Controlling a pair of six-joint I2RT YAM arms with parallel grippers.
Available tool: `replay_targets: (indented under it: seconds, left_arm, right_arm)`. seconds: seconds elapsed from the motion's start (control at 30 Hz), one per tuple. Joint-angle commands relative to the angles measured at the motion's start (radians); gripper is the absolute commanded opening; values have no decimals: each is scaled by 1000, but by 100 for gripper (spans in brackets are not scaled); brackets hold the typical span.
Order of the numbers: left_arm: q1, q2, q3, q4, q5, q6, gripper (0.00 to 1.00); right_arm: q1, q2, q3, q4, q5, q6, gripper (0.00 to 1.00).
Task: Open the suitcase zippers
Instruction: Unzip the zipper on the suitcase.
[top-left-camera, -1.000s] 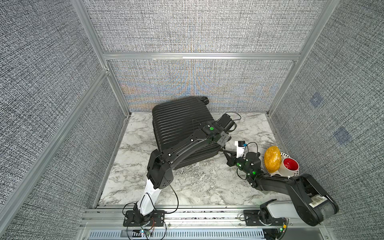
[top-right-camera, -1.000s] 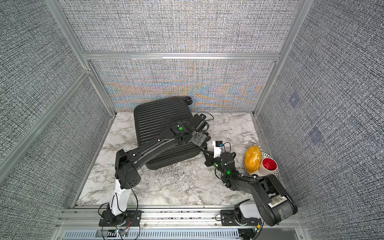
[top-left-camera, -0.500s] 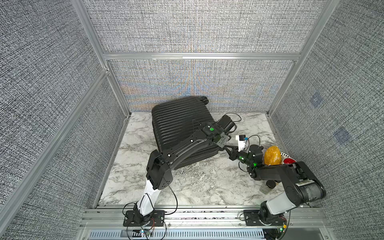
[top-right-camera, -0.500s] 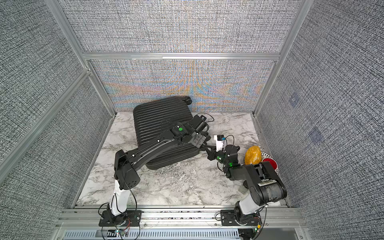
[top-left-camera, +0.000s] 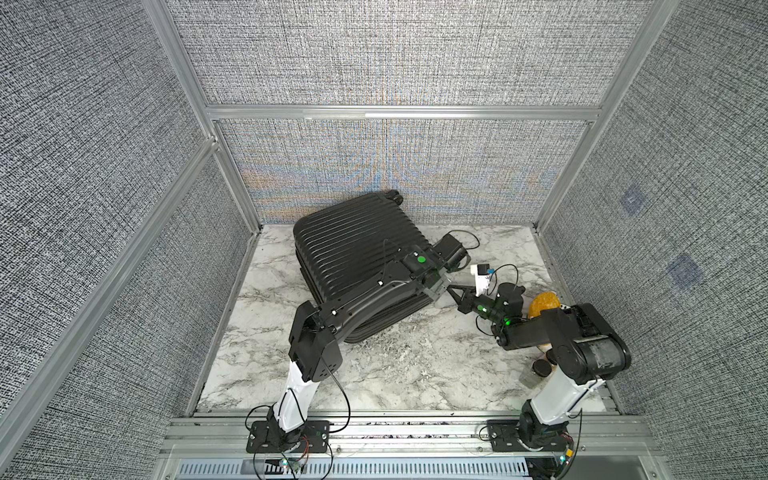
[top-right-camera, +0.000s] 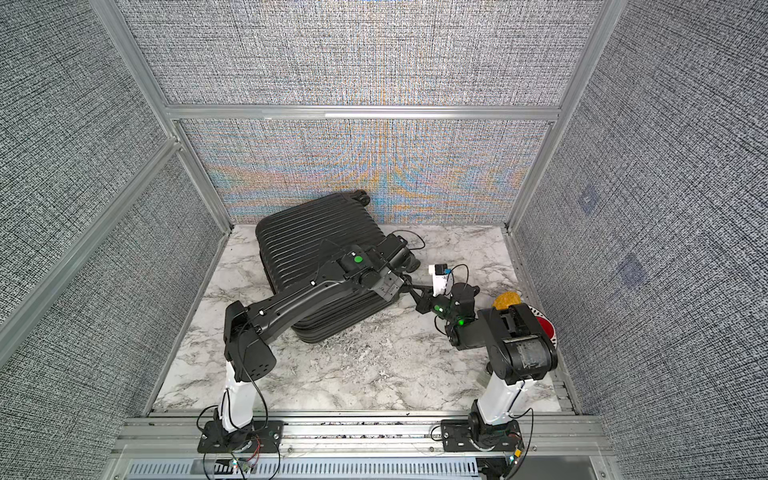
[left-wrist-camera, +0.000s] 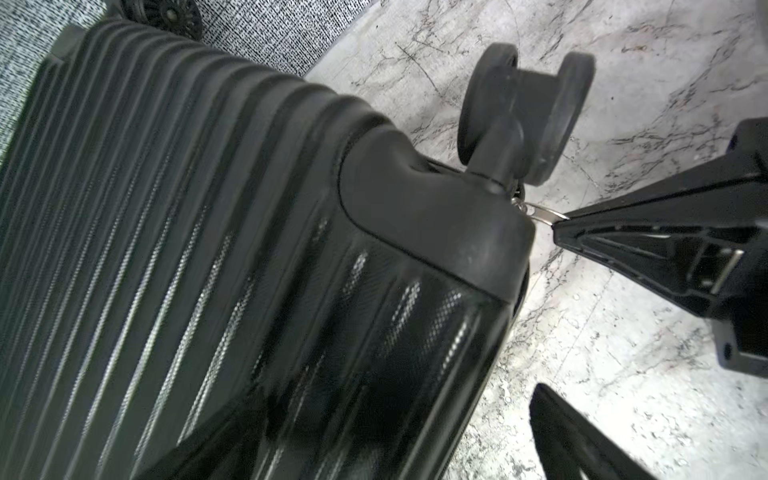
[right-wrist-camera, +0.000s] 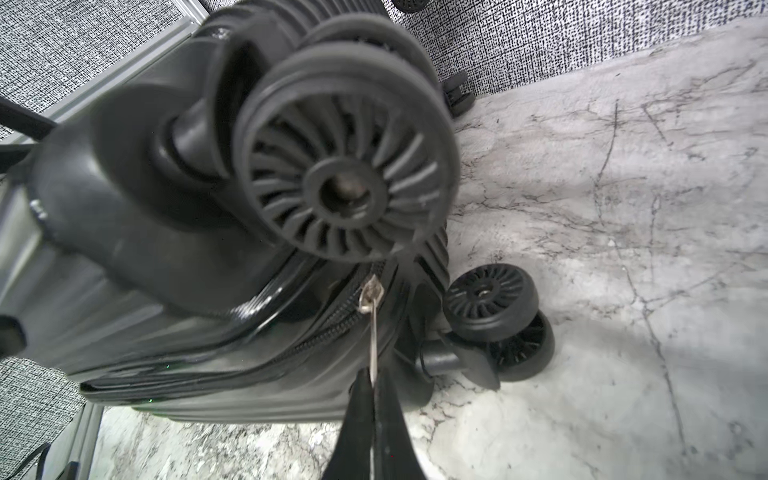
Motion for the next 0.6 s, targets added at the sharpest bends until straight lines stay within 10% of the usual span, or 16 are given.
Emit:
replay_targets:
  seconds: [0.0, 0.23, 0.57]
  left_arm:
    - [-1, -72, -17, 10, 81, -28, 99]
    - [5, -104, 2, 199, 372, 83, 98]
    - [14, 64, 186, 69, 416, 155, 89]
  right_arm:
    - [27, -44, -60, 7, 22, 13, 0]
    - [137, -159, -191, 37, 65, 24, 0]
    - [240, -314, -294, -6, 136, 30, 0]
